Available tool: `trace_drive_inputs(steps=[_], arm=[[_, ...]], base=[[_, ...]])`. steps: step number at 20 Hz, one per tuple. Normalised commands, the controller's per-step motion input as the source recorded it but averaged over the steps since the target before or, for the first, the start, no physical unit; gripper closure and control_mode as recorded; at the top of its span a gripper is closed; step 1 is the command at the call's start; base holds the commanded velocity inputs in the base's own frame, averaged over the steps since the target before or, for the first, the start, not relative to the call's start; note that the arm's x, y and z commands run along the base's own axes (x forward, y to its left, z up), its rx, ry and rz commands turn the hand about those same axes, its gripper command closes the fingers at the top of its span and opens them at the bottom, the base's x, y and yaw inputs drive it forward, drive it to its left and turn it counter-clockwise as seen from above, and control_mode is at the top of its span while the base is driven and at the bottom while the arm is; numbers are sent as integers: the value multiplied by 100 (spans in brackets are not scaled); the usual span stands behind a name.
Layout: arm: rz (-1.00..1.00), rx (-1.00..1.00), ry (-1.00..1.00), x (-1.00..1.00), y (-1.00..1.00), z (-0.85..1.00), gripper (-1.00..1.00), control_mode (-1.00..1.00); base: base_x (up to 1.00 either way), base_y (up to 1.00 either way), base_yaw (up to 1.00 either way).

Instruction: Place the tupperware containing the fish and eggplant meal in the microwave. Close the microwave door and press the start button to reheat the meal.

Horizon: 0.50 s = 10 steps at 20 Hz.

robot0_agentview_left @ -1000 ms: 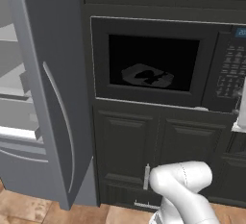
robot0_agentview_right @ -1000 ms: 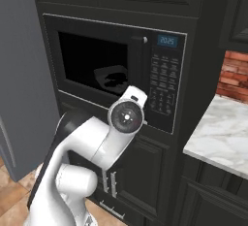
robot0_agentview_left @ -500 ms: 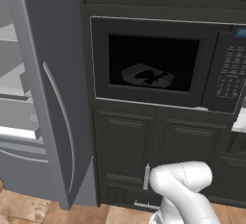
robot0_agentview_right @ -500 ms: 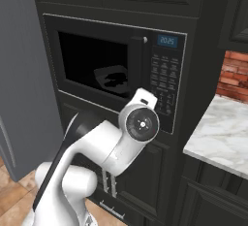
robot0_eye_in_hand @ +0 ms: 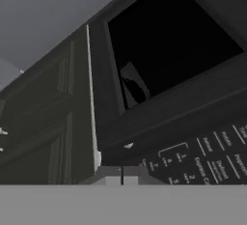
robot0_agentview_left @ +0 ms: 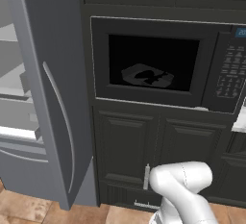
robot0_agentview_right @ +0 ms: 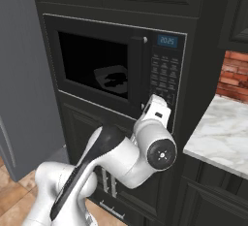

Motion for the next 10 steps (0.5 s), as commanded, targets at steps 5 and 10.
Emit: trace_drive_inputs(steps=[5,10], arm=[[0,0,-14,32,-20,-19,100,-100],[0,0,0,29,-30,0,100,-100]], base=[[0,0,0],[0,0,0]])
